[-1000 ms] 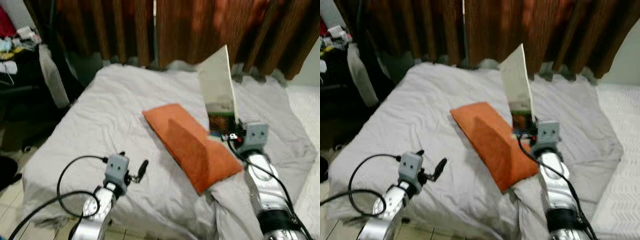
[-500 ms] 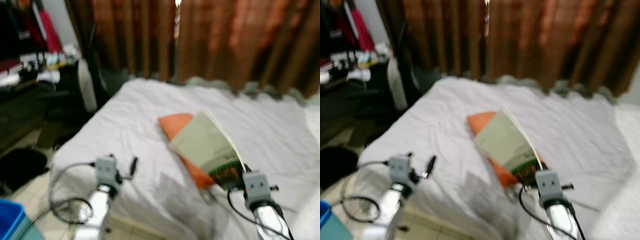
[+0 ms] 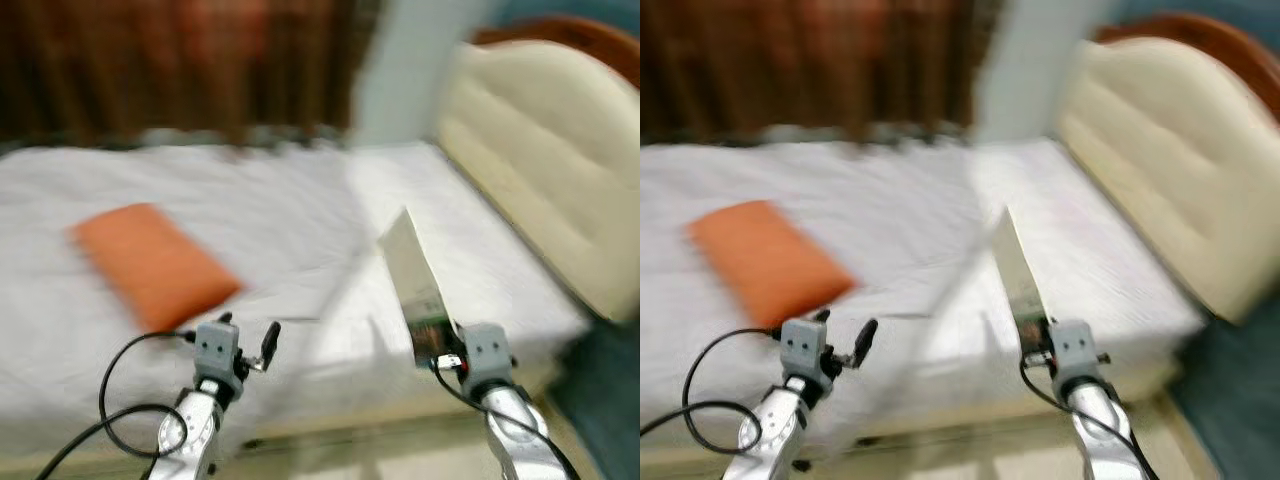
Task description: Clean up the room
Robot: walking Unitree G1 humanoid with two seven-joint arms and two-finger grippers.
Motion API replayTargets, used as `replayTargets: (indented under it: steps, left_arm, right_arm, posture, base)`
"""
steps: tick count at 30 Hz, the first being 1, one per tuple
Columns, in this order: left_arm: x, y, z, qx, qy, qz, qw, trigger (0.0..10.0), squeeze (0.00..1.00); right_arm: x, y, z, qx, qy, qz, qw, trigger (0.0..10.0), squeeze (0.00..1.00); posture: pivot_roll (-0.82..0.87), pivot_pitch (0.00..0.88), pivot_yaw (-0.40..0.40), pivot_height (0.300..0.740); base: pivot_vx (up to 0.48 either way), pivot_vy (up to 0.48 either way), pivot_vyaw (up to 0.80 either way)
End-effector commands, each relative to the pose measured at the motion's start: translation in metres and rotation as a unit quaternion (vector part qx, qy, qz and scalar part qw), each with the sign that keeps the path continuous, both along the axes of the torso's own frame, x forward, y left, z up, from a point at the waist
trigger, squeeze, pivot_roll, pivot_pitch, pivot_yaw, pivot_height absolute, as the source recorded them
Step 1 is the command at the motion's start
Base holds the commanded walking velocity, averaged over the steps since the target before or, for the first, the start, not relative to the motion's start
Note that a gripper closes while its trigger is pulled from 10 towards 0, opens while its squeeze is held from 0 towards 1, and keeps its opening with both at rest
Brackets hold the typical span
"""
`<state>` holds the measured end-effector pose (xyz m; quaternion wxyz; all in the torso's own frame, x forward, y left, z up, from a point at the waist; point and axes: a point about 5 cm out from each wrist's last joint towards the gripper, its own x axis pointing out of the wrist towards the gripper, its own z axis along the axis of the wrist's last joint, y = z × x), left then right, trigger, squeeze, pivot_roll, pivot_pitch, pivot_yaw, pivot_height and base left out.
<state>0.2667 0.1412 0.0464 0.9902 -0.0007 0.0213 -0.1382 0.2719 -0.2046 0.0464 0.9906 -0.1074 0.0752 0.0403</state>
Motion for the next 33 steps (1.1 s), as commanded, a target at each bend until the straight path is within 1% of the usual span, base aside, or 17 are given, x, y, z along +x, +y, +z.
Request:
replayTargets:
  steps: [1, 3, 8, 9, 10, 11, 12, 13, 14, 15, 17, 20, 23, 24, 26, 31, 33]
  left_arm:
    - [0.000, -0.007, 0.000, -0.002, 0.001, -0.003, 1.000, 10.0, 0.00]
    - [0.001, -0.006, -0.001, -0.009, 0.006, 0.015, 1.000, 10.0, 0.00]
    - [0.000, -0.006, -0.002, 0.001, 0.007, 0.020, 1.000, 10.0, 0.00]
    - [0.000, -0.006, -0.002, 0.004, 0.005, 0.022, 1.000, 10.0, 0.00]
    - [0.001, -0.001, 0.003, 0.011, -0.012, 0.032, 0.999, 10.0, 0.00]
    - [-0.002, 0.006, 0.010, 0.022, -0.039, 0.045, 0.998, 10.0, 0.00]
    - [-0.002, 0.006, 0.010, 0.022, -0.039, 0.045, 0.998, 10.0, 0.00]
    - [-0.004, 0.010, 0.016, 0.031, -0.058, 0.053, 0.996, 10.0, 0.00]
    - [-0.016, 0.014, 0.028, 0.043, -0.091, 0.048, 0.994, 10.0, 0.00]
    - [-0.016, 0.014, 0.028, 0.043, -0.091, 0.048, 0.994, 10.0, 0.00]
    - [-0.024, 0.014, 0.033, 0.045, -0.096, 0.048, 0.993, 10.0, 0.00]
    - [-0.026, 0.015, 0.033, 0.047, -0.090, 0.052, 0.993, 10.0, 0.00]
    - [-0.015, 0.008, 0.032, 0.037, -0.075, 0.057, 0.995, 10.0, 0.00]
    - [-0.015, 0.008, 0.032, 0.037, -0.075, 0.057, 0.995, 10.0, 0.00]
    - [-0.008, 0.007, 0.035, 0.003, -0.068, 0.067, 0.995, 10.0, 0.00]
    - [-0.004, 0.008, 0.035, -0.021, -0.052, 0.082, 0.995, 10.0, 0.00]
    - [-0.005, 0.008, 0.034, -0.022, -0.047, 0.083, 0.995, 10.0, 0.00]
  right_arm:
    - [0.003, -0.004, 0.003, 0.009, -0.002, -0.007, 1.000, 0.0, 0.00]
    - [0.006, -0.001, 0.003, 0.022, -0.002, 0.003, 1.000, 0.0, 0.00]
    - [0.008, 0.003, 0.002, 0.025, 0.003, 0.014, 1.000, 0.0, 0.00]
    - [0.009, 0.003, 0.002, 0.025, 0.004, 0.015, 1.000, 0.0, 0.00]
    - [0.008, 0.003, 0.004, 0.033, -0.001, 0.015, 0.999, 0.0, 0.00]
    - [0.003, 0.000, 0.007, 0.049, -0.013, 0.011, 0.999, 0.0, 0.00]
    - [0.003, 0.000, 0.007, 0.049, -0.013, 0.011, 0.999, 0.0, 0.00]
    - [-0.001, -0.002, 0.009, 0.061, -0.022, 0.008, 0.998, 0.0, 0.00]
    - [-0.018, -0.007, 0.014, 0.081, -0.041, 0.003, 0.996, 0.0, 0.00]
    - [-0.018, -0.007, 0.014, 0.081, -0.041, 0.003, 0.996, 0.0, 0.00]
    - [-0.034, -0.009, 0.011, 0.091, -0.039, 0.002, 0.995, 0.0, 0.00]
    - [-0.039, -0.009, 0.008, 0.095, -0.032, 0.002, 0.995, 0.0, 0.00]
    - [-0.028, -0.007, 0.007, 0.090, -0.035, 0.007, 0.995, 0.0, 0.00]
    - [-0.028, -0.007, 0.007, 0.090, -0.035, 0.007, 0.995, 0.0, 0.00]
    - [-0.018, -0.003, 0.010, 0.092, -0.040, 0.012, 0.995, 0.0, 0.00]
    - [-0.007, 0.002, 0.017, 0.102, -0.040, 0.023, 0.994, 0.0, 0.00]
    - [-0.006, 0.003, 0.018, 0.103, -0.040, 0.025, 0.994, 0.0, 0.00]
  posture:
    - [-0.03, 0.011, -0.038, 0.740]
    - [-0.03, 0.013, -0.036, 0.740]
    - [-0.02, 0.015, -0.035, 0.740]
    - [-0.02, 0.015, -0.035, 0.740]
    - [-0.02, 0.013, -0.039, 0.740]
    - [-0.02, 0.013, -0.042, 0.740]
    - [-0.02, 0.013, -0.042, 0.740]
    - [-0.02, 0.013, -0.042, 0.740]
    - [-0.01, 0.013, -0.050, 0.740]
    - [-0.01, 0.013, -0.050, 0.740]
    - [-0.01, 0.010, -0.051, 0.740]
    - [-0.01, 0.004, -0.050, 0.740]
    - [0.00, 0.000, -0.043, 0.740]
    - [0.00, 0.000, -0.043, 0.740]
    - [-0.01, 0.000, -0.037, 0.740]
    - [-0.01, 0.000, -0.030, 0.740]
    - [-0.01, 0.000, -0.029, 0.740]
  base:
    - [0.000, -0.458, 0.00]
    - [0.000, -0.458, 0.00]
    - [0.000, -0.458, 0.00]
    - [0.000, -0.458, 0.00]
    - [0.000, -0.439, 0.00]
    - [0.251, -0.405, 0.00]
    - [0.251, -0.405, 0.00]
    - [0.251, -0.405, 0.00]
    - [0.300, -0.371, 0.00]
    - [0.300, -0.371, 0.00]
    - [0.338, -0.334, 0.00]
    - [0.364, -0.307, 0.00]
    - [0.000, 0.000, 0.00]
    - [0.000, 0.000, 0.00]
    - [0.480, 0.000, 0.00]
    - [0.480, 0.000, 0.00]
    - [0.480, 0.000, 0.00]
